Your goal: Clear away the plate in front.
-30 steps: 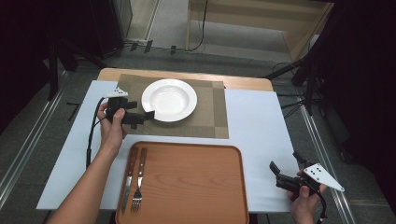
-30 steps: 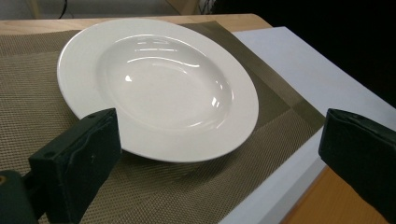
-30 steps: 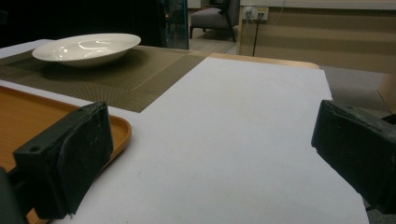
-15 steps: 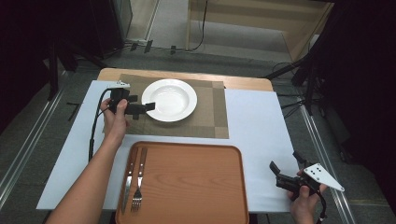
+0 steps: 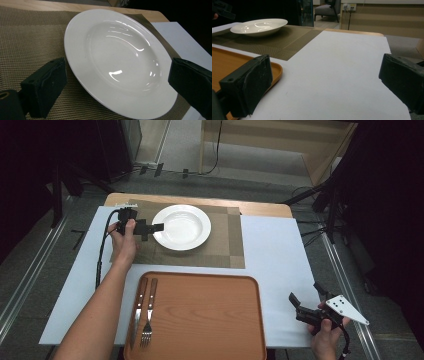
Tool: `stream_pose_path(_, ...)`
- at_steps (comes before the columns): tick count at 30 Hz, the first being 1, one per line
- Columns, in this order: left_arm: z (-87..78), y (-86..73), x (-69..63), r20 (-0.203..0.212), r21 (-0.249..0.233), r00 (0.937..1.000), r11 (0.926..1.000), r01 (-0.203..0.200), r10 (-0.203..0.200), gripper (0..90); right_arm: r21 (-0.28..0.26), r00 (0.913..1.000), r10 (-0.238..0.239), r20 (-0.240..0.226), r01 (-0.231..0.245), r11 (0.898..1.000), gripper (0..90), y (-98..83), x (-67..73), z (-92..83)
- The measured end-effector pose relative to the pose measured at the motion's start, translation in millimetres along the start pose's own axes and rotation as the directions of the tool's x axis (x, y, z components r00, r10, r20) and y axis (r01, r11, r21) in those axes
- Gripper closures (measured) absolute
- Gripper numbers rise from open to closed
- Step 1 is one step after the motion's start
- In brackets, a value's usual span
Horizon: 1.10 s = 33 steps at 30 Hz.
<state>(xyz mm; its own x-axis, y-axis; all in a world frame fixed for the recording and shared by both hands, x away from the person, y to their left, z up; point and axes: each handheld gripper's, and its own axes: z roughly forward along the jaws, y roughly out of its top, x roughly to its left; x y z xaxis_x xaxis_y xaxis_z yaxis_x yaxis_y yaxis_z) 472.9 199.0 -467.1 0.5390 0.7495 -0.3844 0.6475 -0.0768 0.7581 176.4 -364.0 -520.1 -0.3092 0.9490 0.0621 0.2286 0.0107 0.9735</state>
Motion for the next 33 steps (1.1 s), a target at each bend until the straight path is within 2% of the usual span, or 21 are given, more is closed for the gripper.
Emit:
stream_pose_path(4,7.8,-0.4,7.9,0.002,0.017,0.999,0.9989,0.044,-0.044,2.2,0.001,1.0,0.002,-0.002,-0.002,1.0,0.0,0.0,0.1,0.1)
stream_pose_path(7,12.2,-1.4,11.6,-0.007,0.018,0.995,0.9949,0.1,-0.1,12.1,0.001,1.0,0.005,-0.004,-0.005,1.0,0.0,-0.1,-0.5,0.1)
stream_pose_path(8,13.9,-2.0,13.0,0.005,0.021,0.994,0.9938,0.109,-0.109,12.1,0.0,1.0,0.007,-0.003,-0.007,1.0,0.0,-0.1,-0.6,0.2)
stream_pose_path(10,18.6,-3.1,14.0,-0.001,0.027,0.9915,0.9911,0.13,-0.13,12.1,0.001,0.9999,0.009,-0.004,-0.009,1.0,0.0,-0.1,-0.9,0.1)
stream_pose_path(13,25.3,-5.5,14.7,0.001,0.04,0.9884,0.9877,0.151,-0.152,12.5,-0.001,0.9999,0.011,-0.005,-0.011,1.0,0.0,-0.2,-1.3,0.1)
stream_pose_path(14,26.9,-6.0,14.3,-0.018,0.044,0.9876,0.9867,0.157,-0.156,16.0,0.001,0.9999,0.013,-0.005,-0.013,1.0,0.0,-0.2,-1.2,0.1)
stream_pose_path(16,30.4,-7.2,14.7,-0.018,0.047,0.9857,0.9846,0.168,-0.168,22.2,0.002,0.9999,0.011,-0.002,-0.011,1.0,0.0,-0.2,-1.5,0.5)
stream_pose_path(18,33.3,-8.0,15.1,-0.028,0.053,0.9842,0.983,0.176,-0.175,23.7,0.003,0.9999,0.01,-0.003,-0.01,1.0,0.0,-0.1,-1.2,0.9)
stream_pose_path(19,34.5,-8.2,15.8,-0.039,0.049,0.9809,0.9801,0.192,-0.191,28.9,0.005,0.9999,0.012,-0.002,-0.012,1.0,0.0,-0.1,-1.1,1.0)
stream_pose_path(20,34.9,-8.3,16.6,-0.037,0.049,0.9803,0.9795,0.196,-0.194,32.2,0.005,0.9999,0.012,-0.002,-0.012,1.0,0.0,-0.2,-1.0,0.9)
stream_pose_path(23,36.4,-8.5,17.9,-0.045,0.048,0.9744,0.9738,0.222,-0.22,36.7,0.006,0.9999,0.013,-0.002,-0.013,1.0,0.0,-0.1,-1.1,1.0)
stream_pose_path(26,37.0,-9.6,22.1,-0.035,0.055,0.9631,0.9617,0.268,-0.267,47.0,0.008,0.9999,0.012,0.002,-0.012,1.0,0.0,0.0,-1.2,1.6)
stream_pose_path(28,38.3,-9.5,20.7,-0.046,0.056,0.964,0.9628,0.264,-0.262,47.2,0.01,0.9999,0.01,0.006,-0.01,1.0,0.0,0.0,-1.0,2.3)
stream_pose_path(33,41.7,-10.3,21.2,-0.044,0.052,0.9593,0.9583,0.281,-0.279,48.3,0.011,0.9999,0.01,0.005,-0.011,1.0,0.0,0.0,-0.7,2.6)
